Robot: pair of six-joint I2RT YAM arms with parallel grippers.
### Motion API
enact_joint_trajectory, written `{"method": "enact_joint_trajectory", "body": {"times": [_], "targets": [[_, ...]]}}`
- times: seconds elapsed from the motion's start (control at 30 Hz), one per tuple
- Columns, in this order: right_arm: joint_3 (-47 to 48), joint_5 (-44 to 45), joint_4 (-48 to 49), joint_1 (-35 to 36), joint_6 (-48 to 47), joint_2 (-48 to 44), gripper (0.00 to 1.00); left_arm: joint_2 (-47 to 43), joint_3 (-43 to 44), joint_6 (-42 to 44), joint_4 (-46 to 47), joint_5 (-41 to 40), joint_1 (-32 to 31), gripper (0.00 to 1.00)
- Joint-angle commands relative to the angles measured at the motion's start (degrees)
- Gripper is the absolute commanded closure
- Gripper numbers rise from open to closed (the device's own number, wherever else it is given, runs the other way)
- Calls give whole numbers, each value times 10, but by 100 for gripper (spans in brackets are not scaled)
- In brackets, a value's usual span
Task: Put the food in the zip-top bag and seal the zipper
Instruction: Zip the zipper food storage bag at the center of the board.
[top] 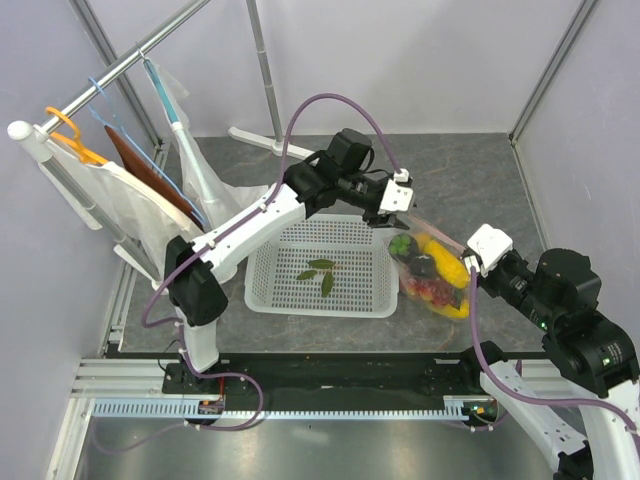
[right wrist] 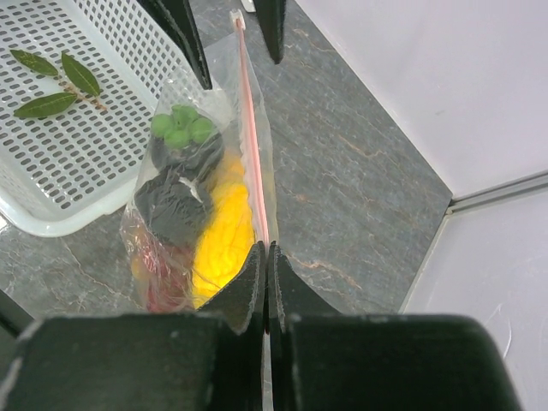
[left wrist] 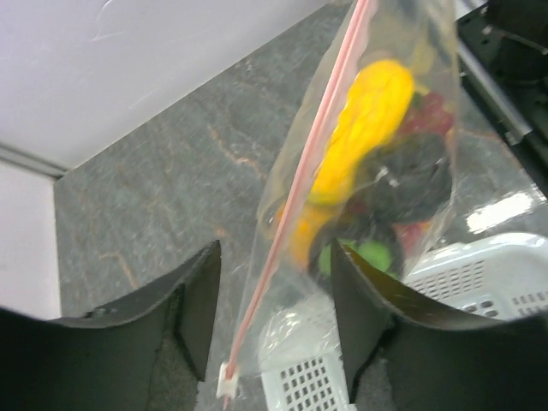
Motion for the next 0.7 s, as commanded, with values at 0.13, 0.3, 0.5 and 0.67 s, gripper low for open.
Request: {"method": "enact_joint_trajectory", "body": {"times": [0.13, 0.3, 0.5, 0.67], "targets": [[-9, 26, 29, 3, 18, -15, 100, 47, 111, -30, -25, 17, -13, 87], [36, -3, -1, 3, 55, 17, 38, 44, 113, -23, -24, 5, -32, 98], [52, -36, -36, 3, 61, 60, 100, 36, 95, -21, -31, 16, -32, 98], [22, -84, -48, 3, 35, 24, 100, -15, 34, -44, -27, 31, 6, 32]]}}
